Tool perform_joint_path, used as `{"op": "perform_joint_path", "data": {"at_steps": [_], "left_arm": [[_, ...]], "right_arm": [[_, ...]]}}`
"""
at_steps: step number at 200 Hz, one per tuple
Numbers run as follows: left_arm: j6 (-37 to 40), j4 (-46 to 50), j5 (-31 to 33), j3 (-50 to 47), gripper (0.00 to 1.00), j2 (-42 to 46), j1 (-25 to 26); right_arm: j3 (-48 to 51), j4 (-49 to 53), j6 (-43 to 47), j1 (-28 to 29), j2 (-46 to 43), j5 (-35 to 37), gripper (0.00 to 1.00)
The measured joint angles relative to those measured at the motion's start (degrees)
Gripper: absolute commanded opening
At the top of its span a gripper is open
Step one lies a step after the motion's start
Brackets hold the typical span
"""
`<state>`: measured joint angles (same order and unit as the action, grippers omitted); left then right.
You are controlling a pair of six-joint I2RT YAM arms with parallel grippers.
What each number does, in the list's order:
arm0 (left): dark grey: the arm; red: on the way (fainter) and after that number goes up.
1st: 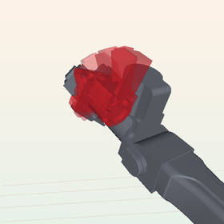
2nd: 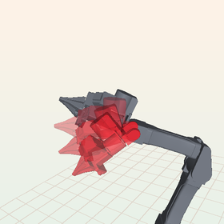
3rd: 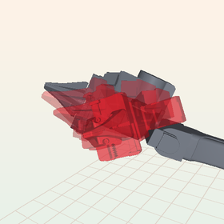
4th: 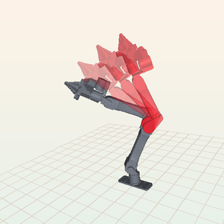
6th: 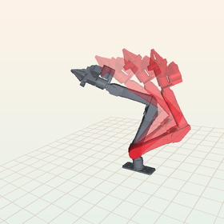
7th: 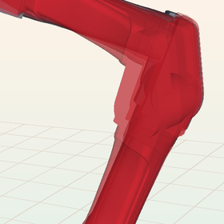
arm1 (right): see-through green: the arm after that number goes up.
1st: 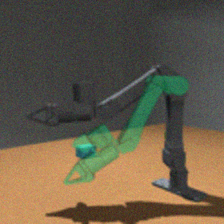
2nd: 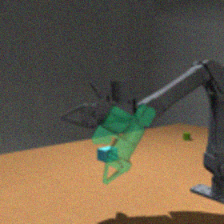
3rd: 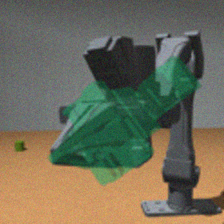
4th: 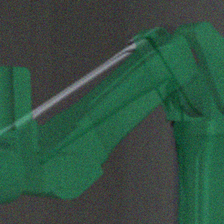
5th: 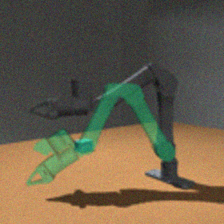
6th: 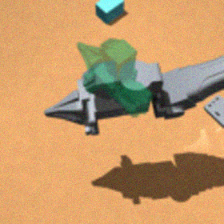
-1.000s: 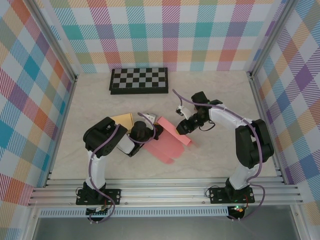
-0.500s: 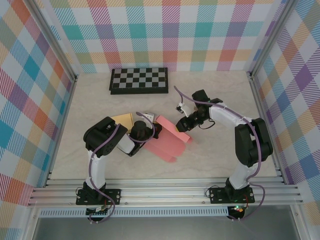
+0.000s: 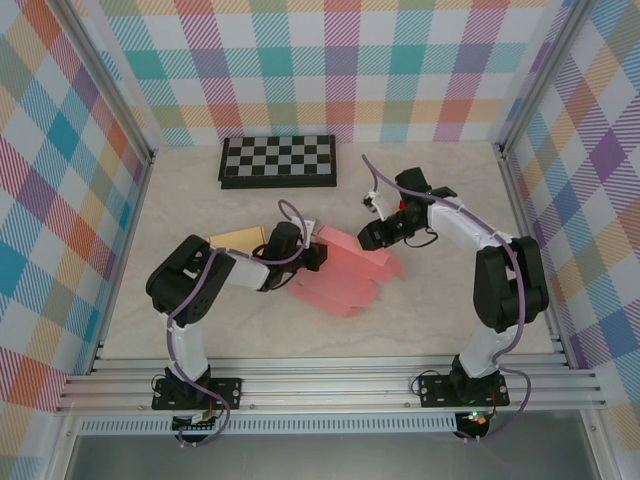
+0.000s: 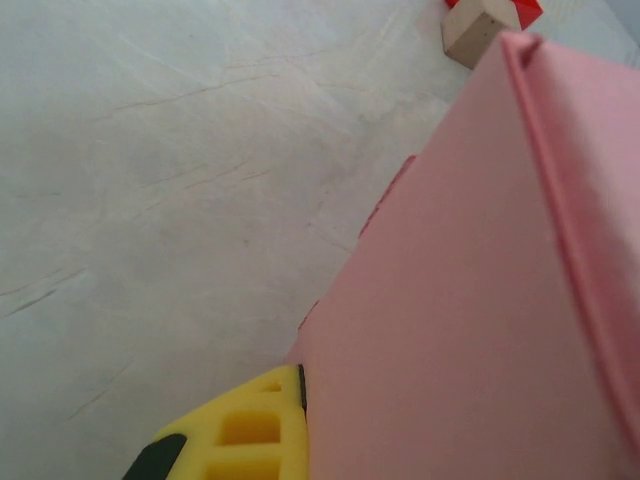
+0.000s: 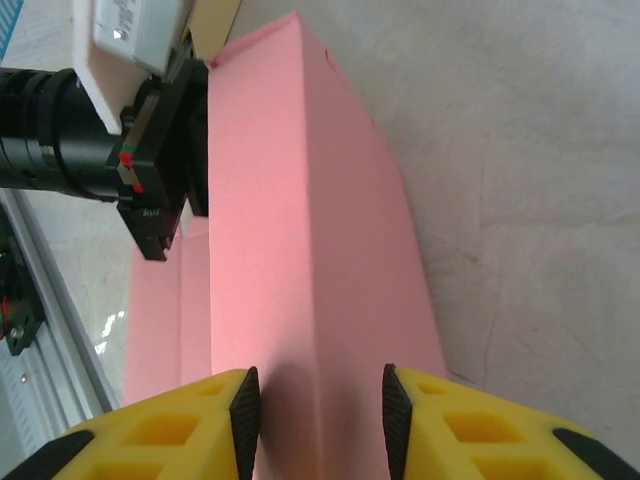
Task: Fold the paper box
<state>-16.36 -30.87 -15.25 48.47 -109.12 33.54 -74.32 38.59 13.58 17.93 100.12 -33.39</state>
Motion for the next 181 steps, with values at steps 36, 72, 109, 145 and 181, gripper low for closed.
{"op": "perform_joint_path", "data": {"at_steps": [36, 72, 109, 145, 181], "left_arm": [[0.4, 13.3, -5.4, 2.2, 0.0, 3.3, 0.0], [1.5, 19.5, -8.3, 0.9, 0.0, 6.3, 0.1], [0.5, 24.8, -0.5, 0.8, 0.0, 9.4, 0.2], [0.1, 30.1, 8.8, 0.3, 0.0, 12.7, 1.0], [0.1, 34.7, 16.0, 0.7, 0.0, 14.3, 3.0]], "right_arm": [[-0.3, -3.5, -1.4, -2.1, -2.3, 1.8, 0.4], [-0.2, -7.3, -2.7, -2.7, -8.7, 3.9, 0.41], [5.1, -9.5, -2.9, -2.7, -18.9, 9.4, 0.41], [13.7, -9.7, -1.8, -2.7, -22.6, 13.2, 0.39], [18.4, -10.3, 3.7, -0.3, -22.6, 14.7, 0.39]]}}
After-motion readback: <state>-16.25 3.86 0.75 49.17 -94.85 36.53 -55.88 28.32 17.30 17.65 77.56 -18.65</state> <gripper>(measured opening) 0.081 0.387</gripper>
